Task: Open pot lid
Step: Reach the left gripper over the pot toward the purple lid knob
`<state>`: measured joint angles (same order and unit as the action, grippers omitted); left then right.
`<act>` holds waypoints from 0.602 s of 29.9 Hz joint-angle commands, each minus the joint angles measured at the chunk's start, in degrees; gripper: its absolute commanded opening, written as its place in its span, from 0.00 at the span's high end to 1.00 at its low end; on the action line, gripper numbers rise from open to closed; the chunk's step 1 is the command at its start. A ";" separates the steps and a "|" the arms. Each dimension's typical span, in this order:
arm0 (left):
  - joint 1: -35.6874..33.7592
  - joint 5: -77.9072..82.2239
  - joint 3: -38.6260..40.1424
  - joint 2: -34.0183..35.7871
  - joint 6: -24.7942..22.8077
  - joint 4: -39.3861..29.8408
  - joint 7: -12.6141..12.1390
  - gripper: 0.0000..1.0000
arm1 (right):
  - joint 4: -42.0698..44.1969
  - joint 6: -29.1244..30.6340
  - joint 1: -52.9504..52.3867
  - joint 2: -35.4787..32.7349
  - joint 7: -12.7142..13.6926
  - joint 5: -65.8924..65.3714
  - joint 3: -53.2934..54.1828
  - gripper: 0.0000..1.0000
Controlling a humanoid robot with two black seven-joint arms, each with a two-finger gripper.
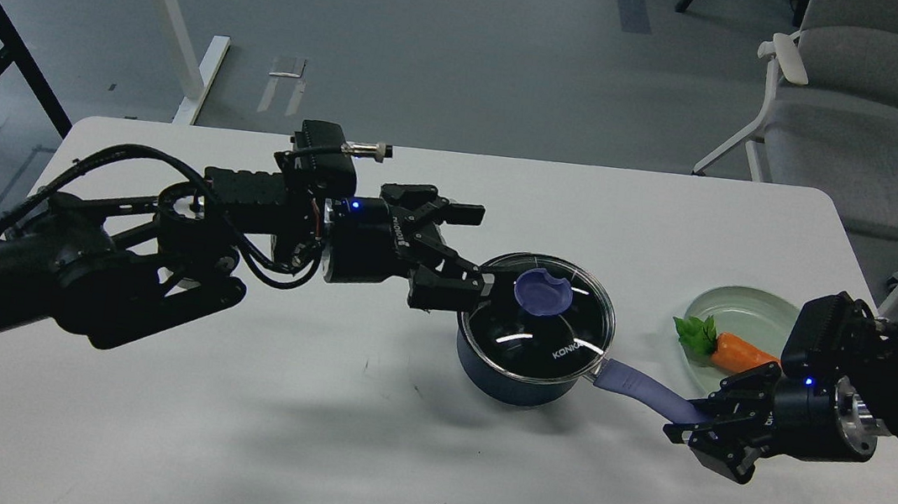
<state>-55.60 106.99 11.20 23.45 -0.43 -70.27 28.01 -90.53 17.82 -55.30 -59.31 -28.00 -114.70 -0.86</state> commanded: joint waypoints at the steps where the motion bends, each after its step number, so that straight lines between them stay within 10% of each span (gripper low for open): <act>1: -2.13 4.97 -1.09 -3.66 0.26 3.37 -0.01 0.01 | 0.00 0.02 0.02 -0.02 0.00 0.00 -0.02 0.66; 18: -5.04 9.64 -6.89 -15.01 3.24 17.27 -0.01 0.01 | 0.00 0.02 0.02 -0.28 0.00 0.26 -0.02 0.66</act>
<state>-60.73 116.59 4.91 8.77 2.88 -53.44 28.01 -90.53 17.83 -55.28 -59.55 -28.01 -114.50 -0.89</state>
